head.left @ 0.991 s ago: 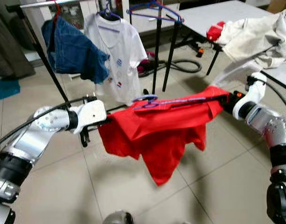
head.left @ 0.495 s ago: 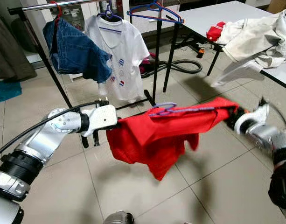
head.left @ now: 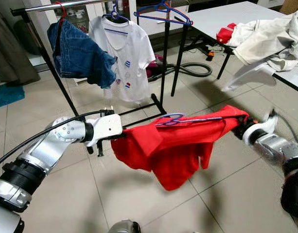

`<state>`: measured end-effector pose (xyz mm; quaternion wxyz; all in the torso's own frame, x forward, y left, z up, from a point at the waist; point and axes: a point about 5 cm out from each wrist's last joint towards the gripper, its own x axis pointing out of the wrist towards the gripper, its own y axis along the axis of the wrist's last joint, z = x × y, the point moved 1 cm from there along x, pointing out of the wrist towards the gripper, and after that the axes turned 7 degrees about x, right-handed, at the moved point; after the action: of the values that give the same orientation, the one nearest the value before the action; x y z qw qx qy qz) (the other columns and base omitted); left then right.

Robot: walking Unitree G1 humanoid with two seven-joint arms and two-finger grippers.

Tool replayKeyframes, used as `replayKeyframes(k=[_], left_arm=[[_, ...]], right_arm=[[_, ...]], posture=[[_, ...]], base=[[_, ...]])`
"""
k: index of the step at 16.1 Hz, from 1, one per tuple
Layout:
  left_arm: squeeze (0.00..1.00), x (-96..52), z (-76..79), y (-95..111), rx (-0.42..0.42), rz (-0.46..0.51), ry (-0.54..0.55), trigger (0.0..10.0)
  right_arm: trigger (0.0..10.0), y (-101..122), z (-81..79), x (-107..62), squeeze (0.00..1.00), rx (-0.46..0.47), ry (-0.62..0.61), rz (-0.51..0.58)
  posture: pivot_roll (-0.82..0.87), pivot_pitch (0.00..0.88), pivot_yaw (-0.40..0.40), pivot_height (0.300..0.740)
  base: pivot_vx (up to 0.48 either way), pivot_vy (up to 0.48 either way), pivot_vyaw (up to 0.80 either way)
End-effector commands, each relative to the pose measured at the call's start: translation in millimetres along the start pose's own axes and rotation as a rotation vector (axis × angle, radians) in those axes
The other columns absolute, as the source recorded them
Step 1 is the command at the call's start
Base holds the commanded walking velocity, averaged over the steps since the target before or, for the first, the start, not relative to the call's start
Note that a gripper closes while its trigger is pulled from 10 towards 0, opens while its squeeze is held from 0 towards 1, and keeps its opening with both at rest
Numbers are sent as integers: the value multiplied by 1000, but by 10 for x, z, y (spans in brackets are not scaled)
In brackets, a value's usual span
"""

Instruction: Hang hanger

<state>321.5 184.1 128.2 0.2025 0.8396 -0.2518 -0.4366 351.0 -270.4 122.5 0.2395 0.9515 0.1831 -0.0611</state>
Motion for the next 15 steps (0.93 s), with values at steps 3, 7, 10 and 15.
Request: replayKeyframes(k=[3,7,10,15], left_arm=[[0,-758,360,-1177,-273,-563,-61,0],[0,-722,366,-1159,-269,-557,-75,0],[0,-722,366,-1159,-269,-557,-75,0],[0,-722,366,-1159,-269,-557,-75,0]], right_arm=[[0,974,-830,-589,0,-999,-10,349],[0,821,-793,-506,0,-1188,-68,290],[0,821,-793,-506,0,-1188,-68,290],[0,821,-793,-506,0,-1188,-68,290]], posture=[[-6,48,75,740],[-6,51,78,740],[-6,51,78,740],[-6,51,78,740]], base=[[0,0,0],[0,0,0],[0,0,0],[0,0,0]])
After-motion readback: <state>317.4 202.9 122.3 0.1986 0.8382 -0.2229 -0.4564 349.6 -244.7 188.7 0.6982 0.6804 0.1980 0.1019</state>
